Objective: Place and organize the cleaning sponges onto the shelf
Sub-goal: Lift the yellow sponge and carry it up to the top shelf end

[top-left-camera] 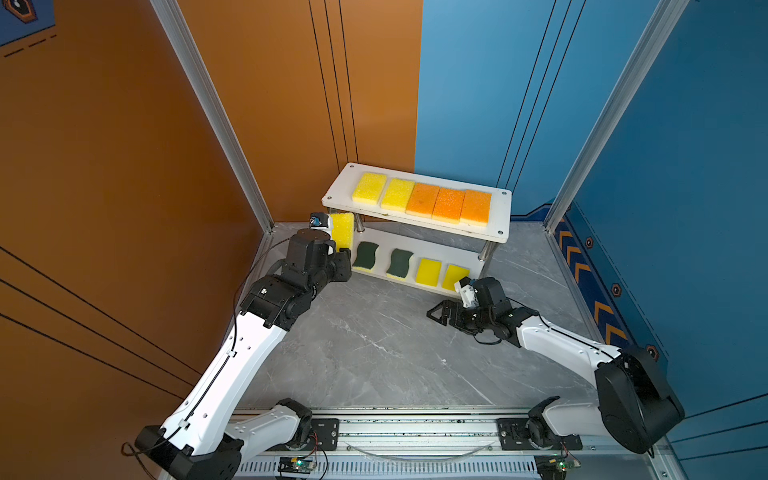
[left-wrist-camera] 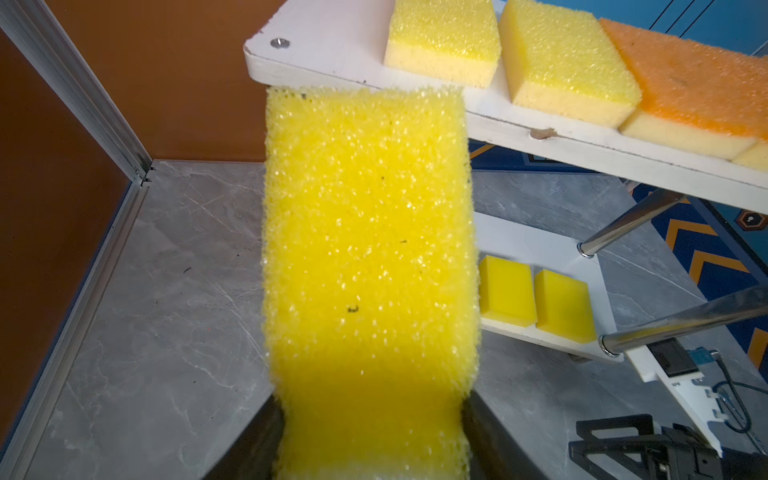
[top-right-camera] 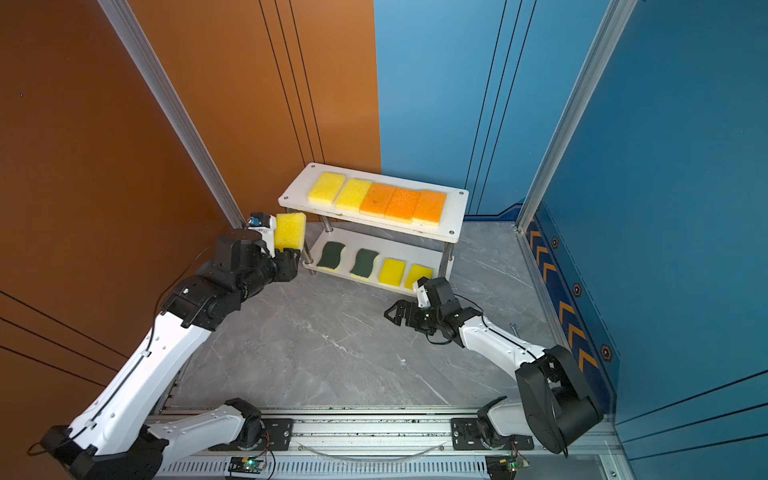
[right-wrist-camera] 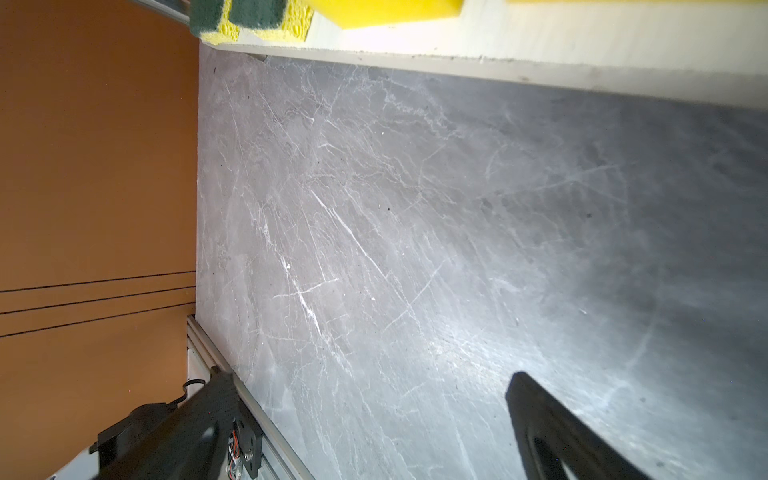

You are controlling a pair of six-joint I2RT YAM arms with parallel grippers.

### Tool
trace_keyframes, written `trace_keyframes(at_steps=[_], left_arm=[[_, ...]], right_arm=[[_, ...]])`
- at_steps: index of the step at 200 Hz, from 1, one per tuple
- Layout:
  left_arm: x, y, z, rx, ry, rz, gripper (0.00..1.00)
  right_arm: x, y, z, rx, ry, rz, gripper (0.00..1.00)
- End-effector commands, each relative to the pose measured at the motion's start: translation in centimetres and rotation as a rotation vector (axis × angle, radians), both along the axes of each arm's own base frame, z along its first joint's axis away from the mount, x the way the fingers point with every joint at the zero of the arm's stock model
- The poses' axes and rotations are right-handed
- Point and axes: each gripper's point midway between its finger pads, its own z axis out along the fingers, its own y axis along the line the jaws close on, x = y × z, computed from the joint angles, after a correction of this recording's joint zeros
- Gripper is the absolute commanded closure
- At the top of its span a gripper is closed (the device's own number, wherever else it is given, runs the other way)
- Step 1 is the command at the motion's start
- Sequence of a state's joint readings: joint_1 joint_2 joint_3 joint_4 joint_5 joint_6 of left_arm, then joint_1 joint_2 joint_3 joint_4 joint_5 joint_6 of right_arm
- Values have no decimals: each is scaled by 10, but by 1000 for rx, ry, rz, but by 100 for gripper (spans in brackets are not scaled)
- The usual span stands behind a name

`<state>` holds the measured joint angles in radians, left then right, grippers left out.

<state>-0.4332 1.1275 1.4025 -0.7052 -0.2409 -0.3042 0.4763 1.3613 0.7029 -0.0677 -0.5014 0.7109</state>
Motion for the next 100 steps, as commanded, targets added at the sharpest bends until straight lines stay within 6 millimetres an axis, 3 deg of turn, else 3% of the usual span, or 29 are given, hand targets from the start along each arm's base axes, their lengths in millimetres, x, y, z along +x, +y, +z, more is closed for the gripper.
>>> trace_keyframes(at_steps=[1, 39, 100], left_arm=[[-4, 6, 20, 30, -35, -25, 43], [6, 14, 50, 62, -98, -30, 41], [47, 37, 88, 95, -196, -9, 42]], right_arm=[[0, 0, 3, 15, -11, 4, 0], [-1, -1, 2, 18, -14, 2, 0], [-3, -3, 3, 24, -22, -3, 0]])
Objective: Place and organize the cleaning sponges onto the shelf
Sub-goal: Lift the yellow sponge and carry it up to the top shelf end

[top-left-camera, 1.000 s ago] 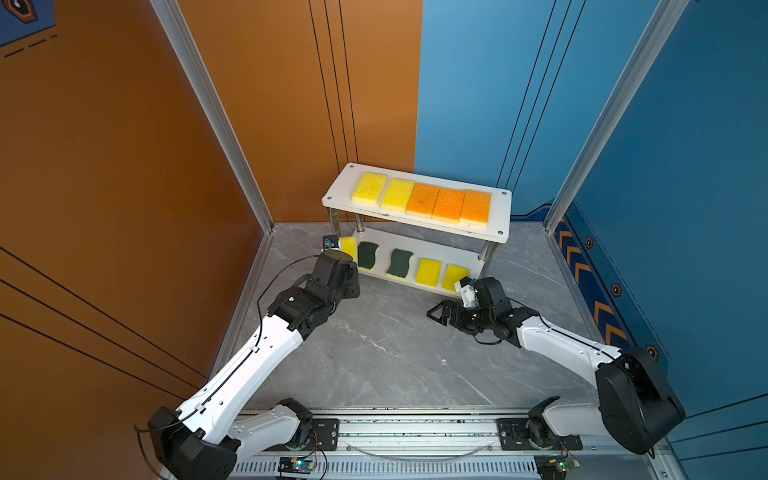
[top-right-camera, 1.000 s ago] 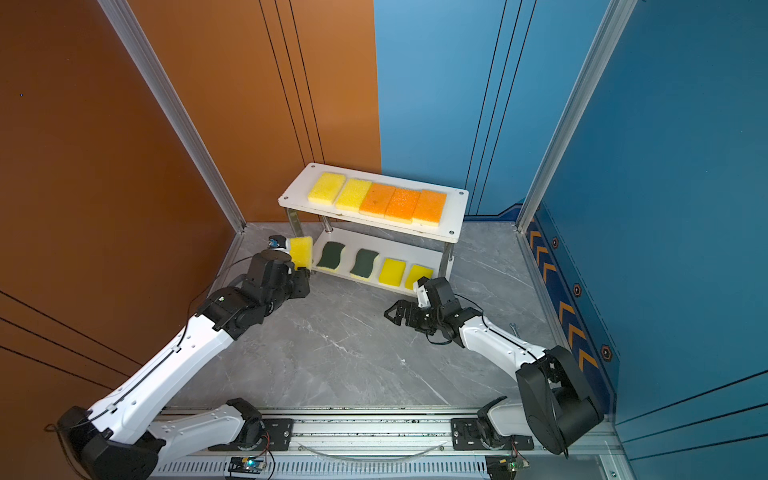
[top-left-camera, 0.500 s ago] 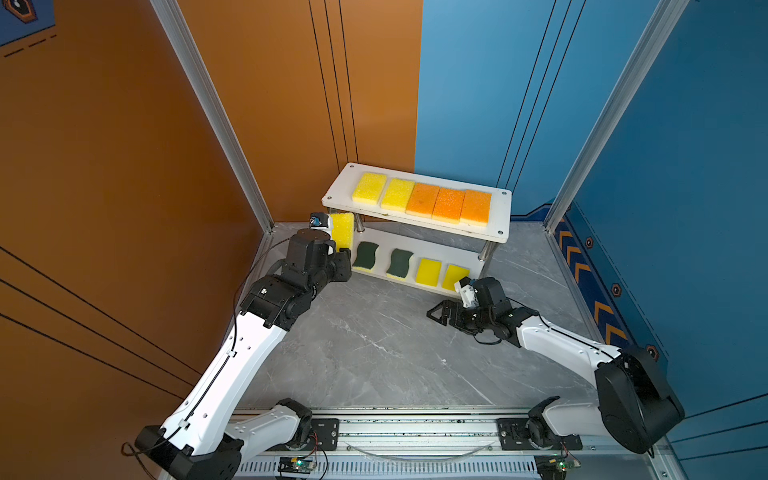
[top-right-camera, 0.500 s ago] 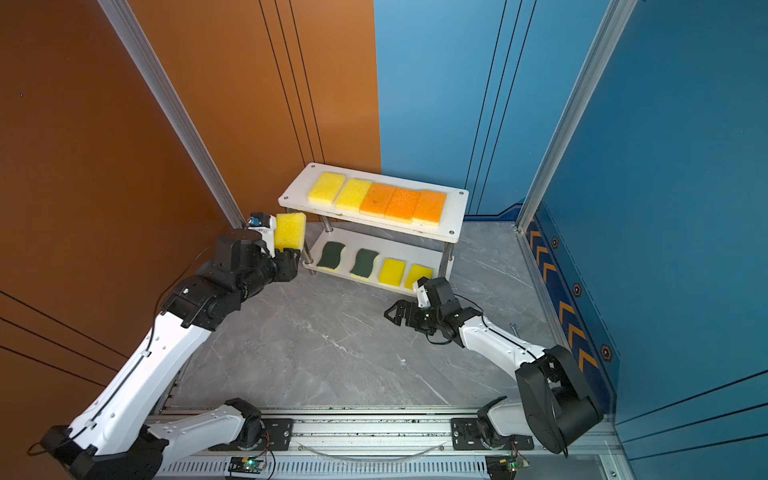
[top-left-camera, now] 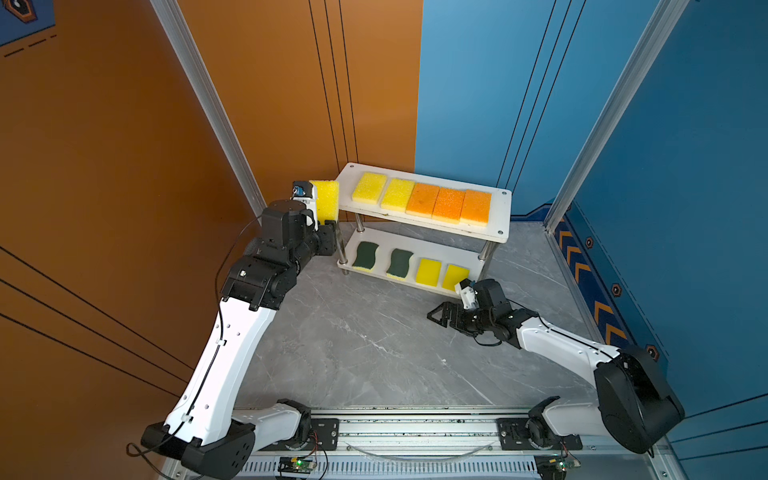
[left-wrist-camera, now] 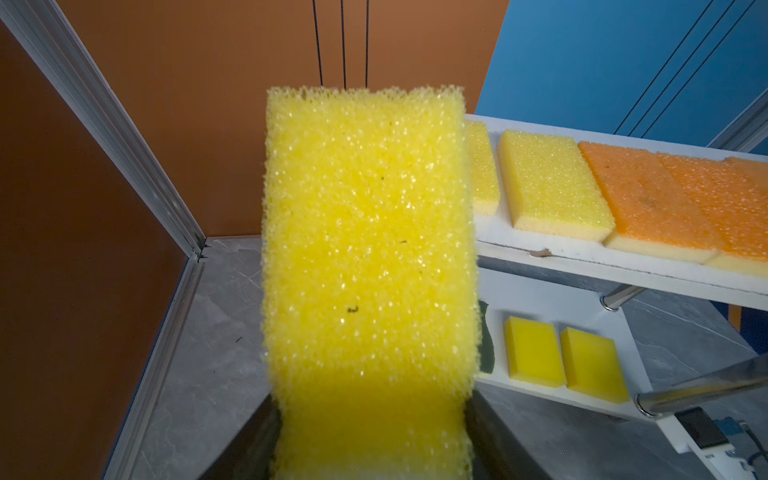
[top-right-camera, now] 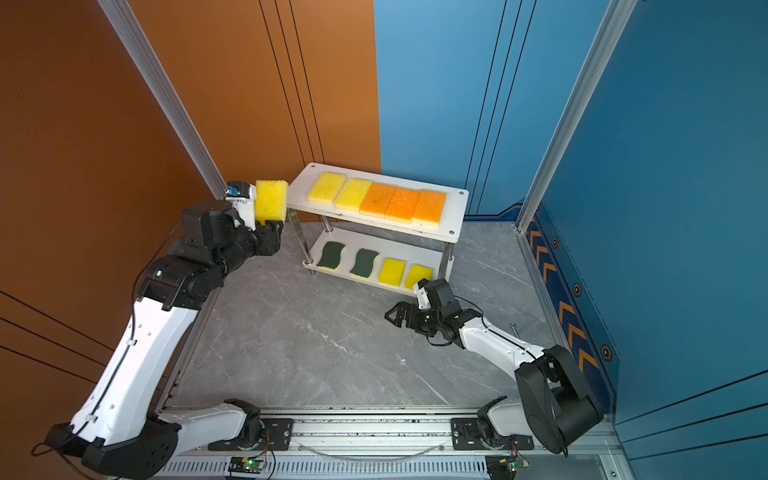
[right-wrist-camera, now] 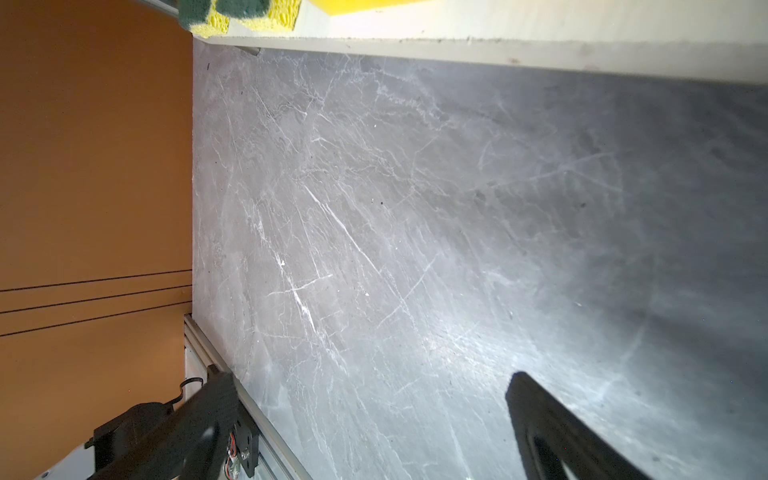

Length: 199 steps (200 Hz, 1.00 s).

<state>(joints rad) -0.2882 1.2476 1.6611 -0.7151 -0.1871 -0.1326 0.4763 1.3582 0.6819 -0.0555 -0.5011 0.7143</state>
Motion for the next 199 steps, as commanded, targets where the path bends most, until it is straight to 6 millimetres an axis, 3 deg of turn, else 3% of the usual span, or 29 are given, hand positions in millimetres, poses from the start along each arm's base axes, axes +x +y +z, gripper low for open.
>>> trace_keyframes(at_steps=[1, 39, 64, 134, 199], left_arm=[[14, 6, 21, 9, -66, -35, 42], [45, 11, 33, -30, -100, -80, 42], [61, 3, 34, -7, -104, -143, 41], [106, 7, 6, -6, -14, -142, 40], [137, 1, -4, -30, 19, -164, 41]], right_arm=[[0, -1, 8, 26, -29, -1, 0], [-3, -4, 9, 25, -35, -5, 0], [-4, -6, 11, 24, -40, -13, 0], [-7, -12, 15, 17, -51, -29, 0], [-7, -16, 16, 10, -57, -40, 0]])
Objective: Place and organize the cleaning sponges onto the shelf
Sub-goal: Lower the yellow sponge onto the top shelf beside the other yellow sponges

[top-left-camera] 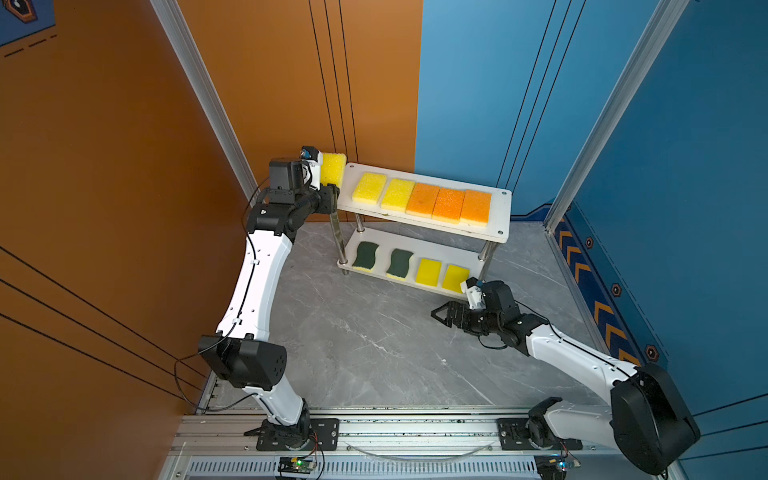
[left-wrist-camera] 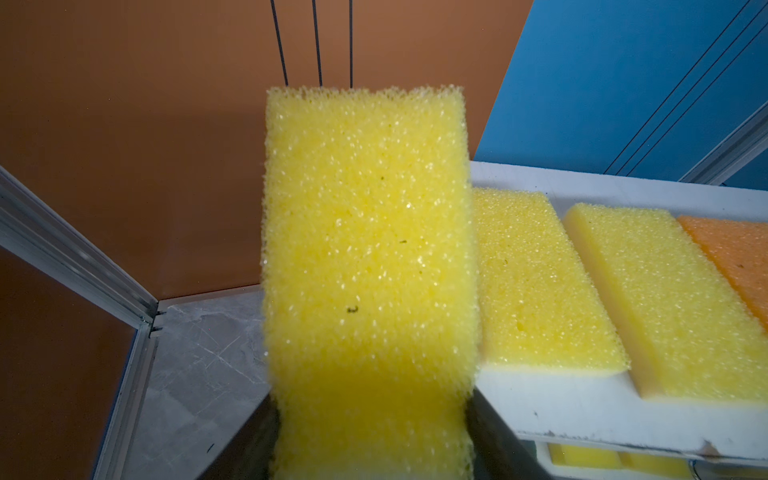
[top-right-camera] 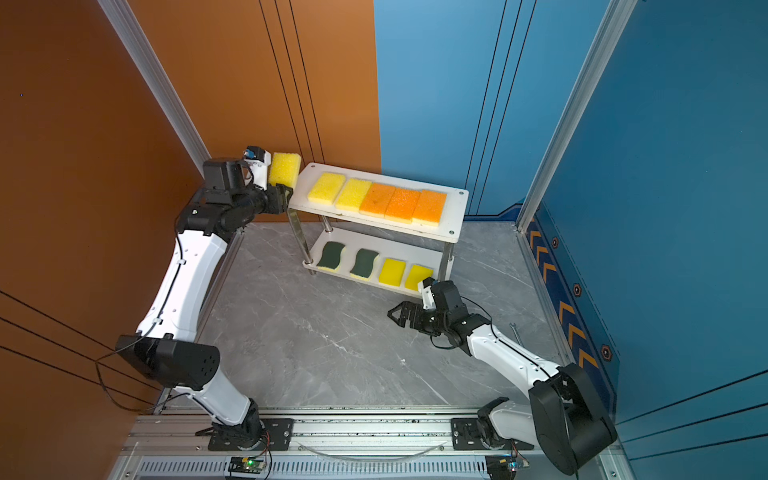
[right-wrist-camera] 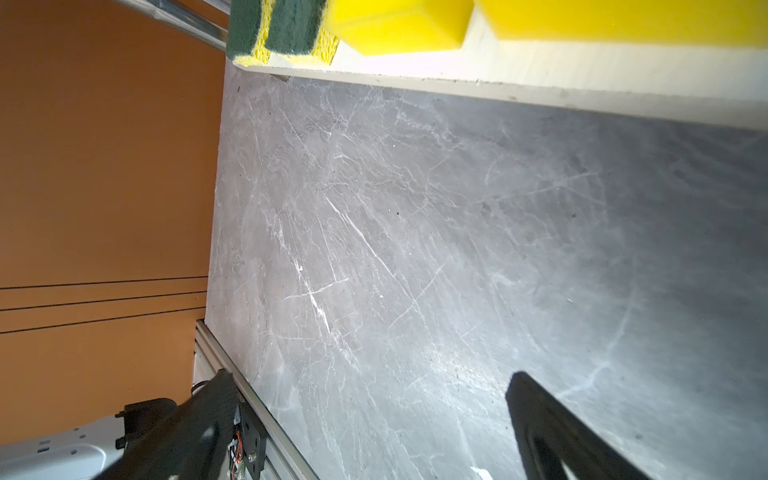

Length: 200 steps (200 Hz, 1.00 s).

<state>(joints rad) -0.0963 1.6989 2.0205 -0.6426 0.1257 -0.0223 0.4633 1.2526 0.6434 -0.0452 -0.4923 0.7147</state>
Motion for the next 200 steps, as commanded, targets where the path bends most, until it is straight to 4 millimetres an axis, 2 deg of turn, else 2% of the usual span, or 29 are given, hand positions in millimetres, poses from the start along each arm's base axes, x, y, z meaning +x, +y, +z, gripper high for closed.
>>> trace_keyframes(at_steps=[1, 58, 112, 200], left_arm=[[5, -2, 8, -16, -6, -25, 41], [28, -9, -4, -39, 39, -49, 42], [41, -17, -13, -39, 64, -54, 42], [45, -35, -28, -16, 105, -77, 41]], right_arm=[[-4, -7, -4, -19, 16, -21, 0], [-3, -8, -4, -19, 17, -26, 0], [-2, -12, -6, -21, 20, -35, 0], [0, -13, -9, -17, 25, -35, 0]])
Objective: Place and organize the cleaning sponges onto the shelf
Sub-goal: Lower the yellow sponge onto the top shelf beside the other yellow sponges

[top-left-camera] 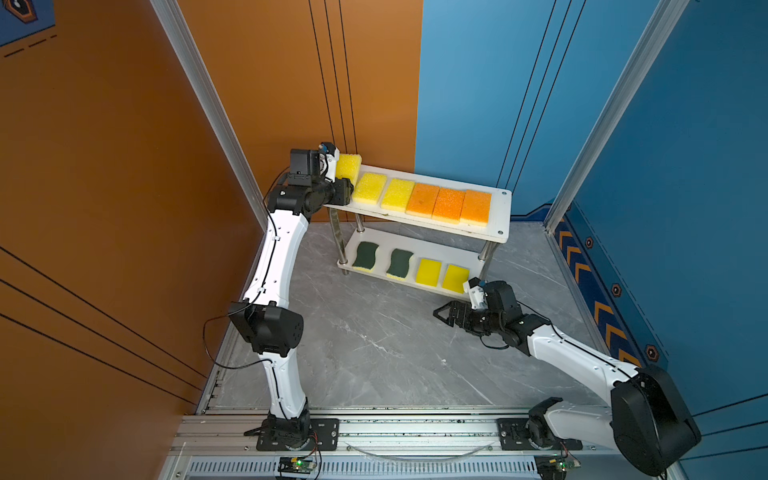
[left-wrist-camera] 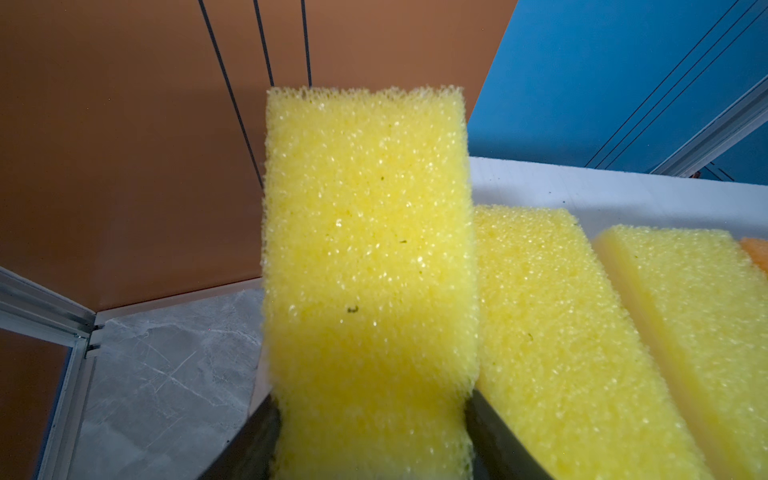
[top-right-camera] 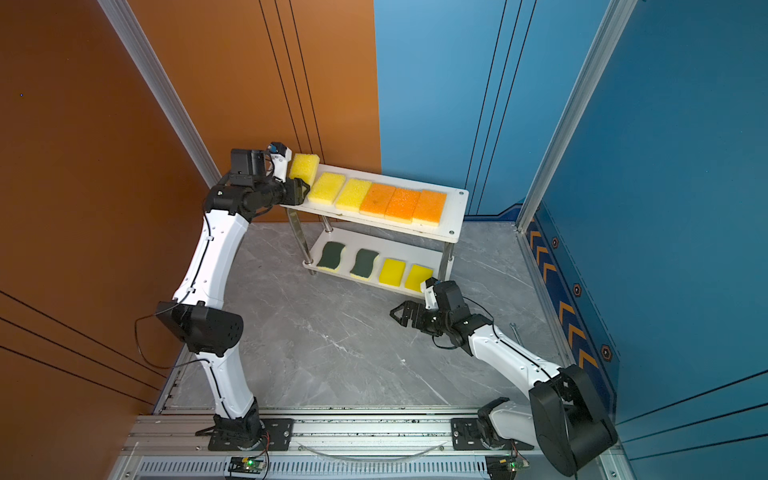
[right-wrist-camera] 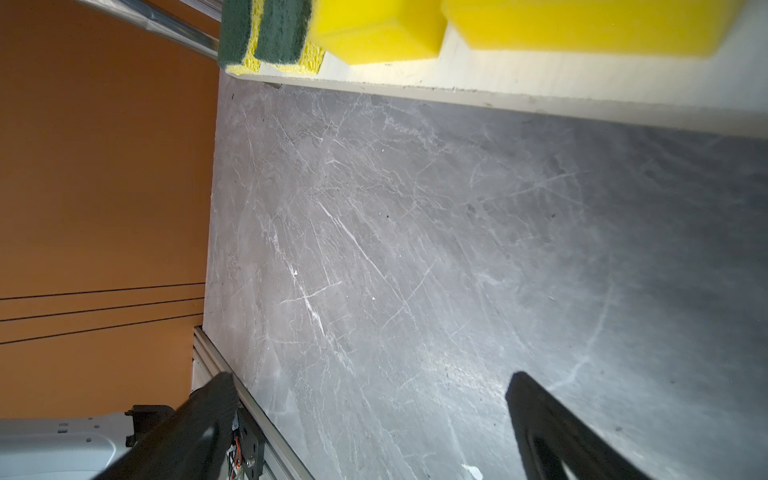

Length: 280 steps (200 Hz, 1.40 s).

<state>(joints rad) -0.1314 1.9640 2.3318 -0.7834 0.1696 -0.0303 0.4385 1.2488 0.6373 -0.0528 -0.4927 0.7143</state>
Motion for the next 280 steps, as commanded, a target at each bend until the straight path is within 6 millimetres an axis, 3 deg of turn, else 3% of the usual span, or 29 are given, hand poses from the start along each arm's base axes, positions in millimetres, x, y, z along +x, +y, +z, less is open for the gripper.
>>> trace_keyframes(at_steps=[1, 140, 209, 280], left_arm=[[-1, -4, 0, 0, 8, -6, 41], [-1, -18, 0, -3, 11, -30, 39], [-6, -9, -6, 29, 45, 9, 37], [-16, 4, 5, 50, 39, 55, 37]], right_arm=[[-2, -5, -6, -13, 15, -11, 0], [-5, -8, -11, -8, 21, -18, 0], [-4, -9, -13, -7, 28, -22, 0], [-4, -9, -14, -6, 30, -24, 0]])
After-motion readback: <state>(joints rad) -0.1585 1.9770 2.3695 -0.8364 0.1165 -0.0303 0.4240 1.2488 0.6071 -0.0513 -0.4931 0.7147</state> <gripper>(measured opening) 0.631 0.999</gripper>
